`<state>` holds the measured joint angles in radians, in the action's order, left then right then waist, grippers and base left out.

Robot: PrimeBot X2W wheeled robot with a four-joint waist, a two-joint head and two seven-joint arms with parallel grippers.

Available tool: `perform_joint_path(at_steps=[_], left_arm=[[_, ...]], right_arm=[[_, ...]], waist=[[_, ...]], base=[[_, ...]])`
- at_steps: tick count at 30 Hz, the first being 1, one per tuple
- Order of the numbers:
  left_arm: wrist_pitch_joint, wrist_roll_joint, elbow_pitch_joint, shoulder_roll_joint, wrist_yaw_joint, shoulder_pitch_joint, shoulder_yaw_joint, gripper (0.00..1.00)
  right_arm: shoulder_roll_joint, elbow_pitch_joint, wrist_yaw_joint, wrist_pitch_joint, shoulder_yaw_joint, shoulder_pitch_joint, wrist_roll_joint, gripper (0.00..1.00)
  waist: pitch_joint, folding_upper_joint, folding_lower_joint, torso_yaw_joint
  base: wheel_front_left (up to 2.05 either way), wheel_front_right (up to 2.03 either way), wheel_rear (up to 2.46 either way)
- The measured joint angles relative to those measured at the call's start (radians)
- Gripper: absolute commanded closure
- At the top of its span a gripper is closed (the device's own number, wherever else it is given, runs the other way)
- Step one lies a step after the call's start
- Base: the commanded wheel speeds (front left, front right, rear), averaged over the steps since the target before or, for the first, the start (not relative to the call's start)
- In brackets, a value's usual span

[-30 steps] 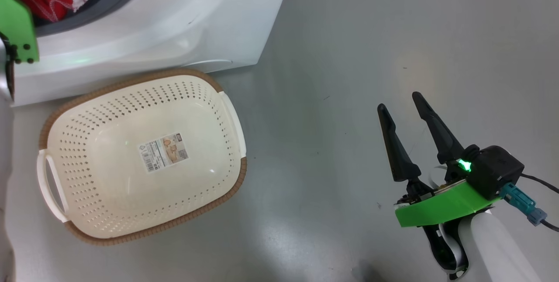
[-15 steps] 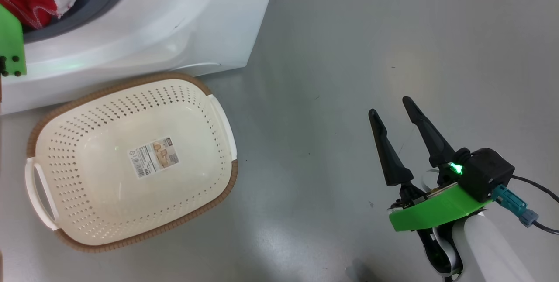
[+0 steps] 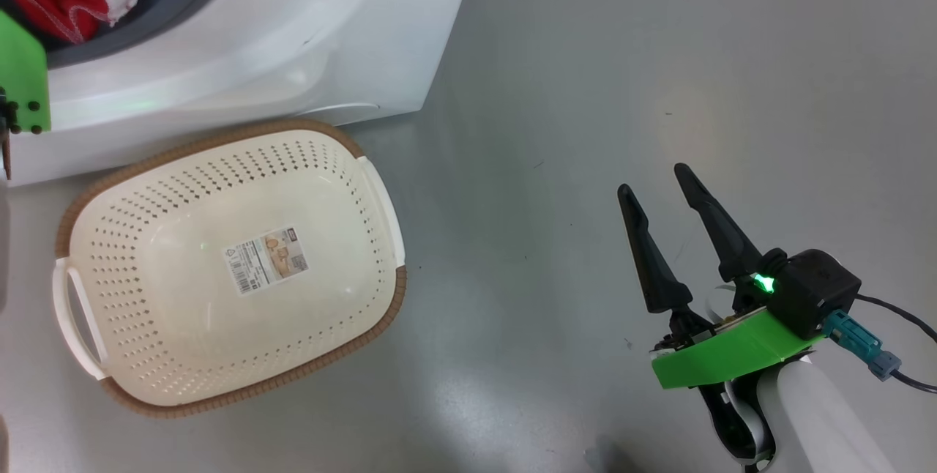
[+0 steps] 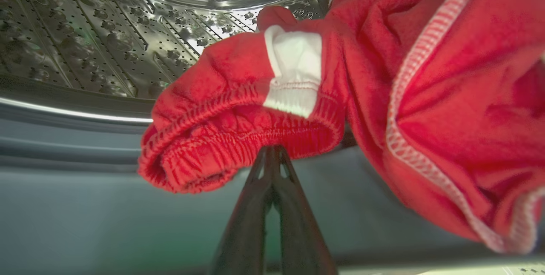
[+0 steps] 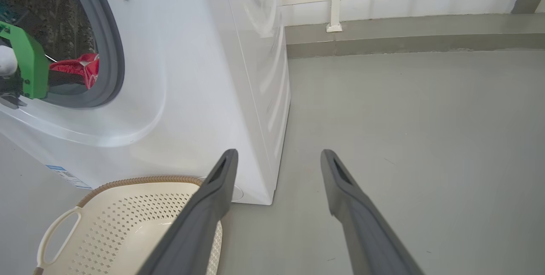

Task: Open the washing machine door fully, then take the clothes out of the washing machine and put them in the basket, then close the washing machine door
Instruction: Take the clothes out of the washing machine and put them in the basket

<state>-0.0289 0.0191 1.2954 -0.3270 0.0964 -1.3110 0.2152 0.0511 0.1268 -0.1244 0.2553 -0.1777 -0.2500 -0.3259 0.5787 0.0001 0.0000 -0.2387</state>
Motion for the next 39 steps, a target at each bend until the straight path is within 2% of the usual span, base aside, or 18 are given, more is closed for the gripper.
perform_joint_path(at_steps=[15, 24, 29, 30, 32, 33, 34, 35, 39], left_arm=[[0.106, 0.072, -0.019, 0.043, -0.011, 0.022, -0.022, 1.00], [0.238, 0.170, -0.063, 0.085, -0.078, 0.088, -0.077, 1.00], [0.277, 0.208, -0.150, 0.101, -0.120, 0.148, -0.101, 1.00], [0.279, 0.212, -0.175, 0.101, -0.125, 0.167, -0.103, 0.92], [0.279, 0.225, -0.235, 0.105, -0.125, 0.212, -0.115, 0.56], [0.279, 0.231, -0.274, 0.107, -0.133, 0.238, -0.122, 0.36], [0.280, 0.238, -0.312, 0.110, -0.133, 0.265, -0.130, 0.03], [0.282, 0.239, -0.346, 0.114, -0.133, 0.292, -0.135, 0.00], [0.282, 0.237, -0.500, 0.121, -0.141, 0.418, -0.147, 0.00]], right_arm=[[0.000, 0.007, 0.000, 0.000, 0.007, 0.000, 0.002, 0.00], [0.000, 0.010, 0.000, 0.000, 0.015, 0.000, 0.004, 0.00], [0.000, 0.012, 0.000, 0.000, 0.028, 0.000, 0.008, 0.00], [0.000, 0.013, 0.000, 0.000, 0.031, 0.000, 0.009, 0.00], [0.001, 0.013, 0.000, 0.000, 0.035, 0.001, 0.010, 0.00], [0.000, 0.013, 0.000, 0.000, 0.037, 0.001, 0.010, 0.00], [0.000, 0.014, 0.000, 0.000, 0.039, 0.002, 0.011, 0.00], [0.001, 0.014, 0.000, 0.000, 0.040, 0.002, 0.011, 0.00], [0.002, 0.015, 0.000, 0.000, 0.045, 0.004, 0.012, 0.00]], waist=[[-0.021, -0.0001, 0.0000, 0.032], [-0.053, 0.0000, 0.0000, 0.070], [-0.074, 0.0000, 0.0000, 0.092], [-0.079, 0.0000, 0.0000, 0.095], [-0.090, -0.0001, 0.0000, 0.102], [-0.096, 0.0000, 0.0000, 0.106], [-0.102, 0.0000, 0.0000, 0.109], [-0.109, 0.0000, 0.0000, 0.111], [-0.137, -0.0001, 0.0000, 0.121]], base=[[0.00, 0.00, 0.00], [0.00, 0.00, 0.00], [0.00, 0.00, 0.00], [0.00, 0.00, 0.00], [0.00, 0.00, 0.00], [0.00, 0.00, 0.00], [0.00, 0.00, 0.00], [0.00, 0.00, 0.00], [0.00, 0.00, 0.00]])
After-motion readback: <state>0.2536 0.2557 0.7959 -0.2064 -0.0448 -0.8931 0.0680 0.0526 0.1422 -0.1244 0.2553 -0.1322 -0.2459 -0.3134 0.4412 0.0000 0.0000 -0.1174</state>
